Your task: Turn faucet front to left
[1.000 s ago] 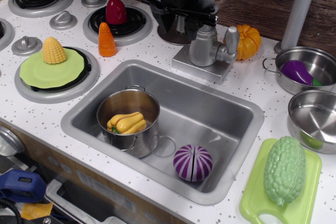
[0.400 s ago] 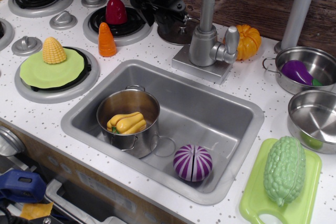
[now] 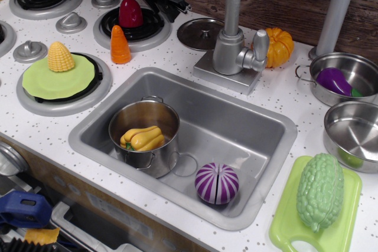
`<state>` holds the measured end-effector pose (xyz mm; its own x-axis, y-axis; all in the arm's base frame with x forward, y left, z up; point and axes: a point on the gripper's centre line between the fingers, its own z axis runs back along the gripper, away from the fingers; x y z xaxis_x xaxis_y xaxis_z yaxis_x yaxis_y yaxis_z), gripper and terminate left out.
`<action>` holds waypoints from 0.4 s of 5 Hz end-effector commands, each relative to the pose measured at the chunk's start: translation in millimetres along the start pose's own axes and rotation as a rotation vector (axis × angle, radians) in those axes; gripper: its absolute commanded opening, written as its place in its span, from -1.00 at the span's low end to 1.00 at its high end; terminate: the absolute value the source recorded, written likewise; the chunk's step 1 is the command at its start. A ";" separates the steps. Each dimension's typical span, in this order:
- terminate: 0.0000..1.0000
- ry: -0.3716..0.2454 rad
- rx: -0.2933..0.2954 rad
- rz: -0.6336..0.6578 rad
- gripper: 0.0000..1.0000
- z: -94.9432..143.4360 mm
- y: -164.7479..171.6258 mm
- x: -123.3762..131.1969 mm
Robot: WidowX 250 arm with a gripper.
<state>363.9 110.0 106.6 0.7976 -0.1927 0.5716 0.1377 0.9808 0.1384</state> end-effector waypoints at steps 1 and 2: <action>-1.00 -0.075 0.045 -0.029 -1.00 -9.2 37.4 6.3; -1.00 -0.100 0.041 -0.047 -1.00 -18.3 45.4 7.7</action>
<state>393.8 128.2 93.4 0.7240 -0.2678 0.6357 0.2038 0.9635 0.1737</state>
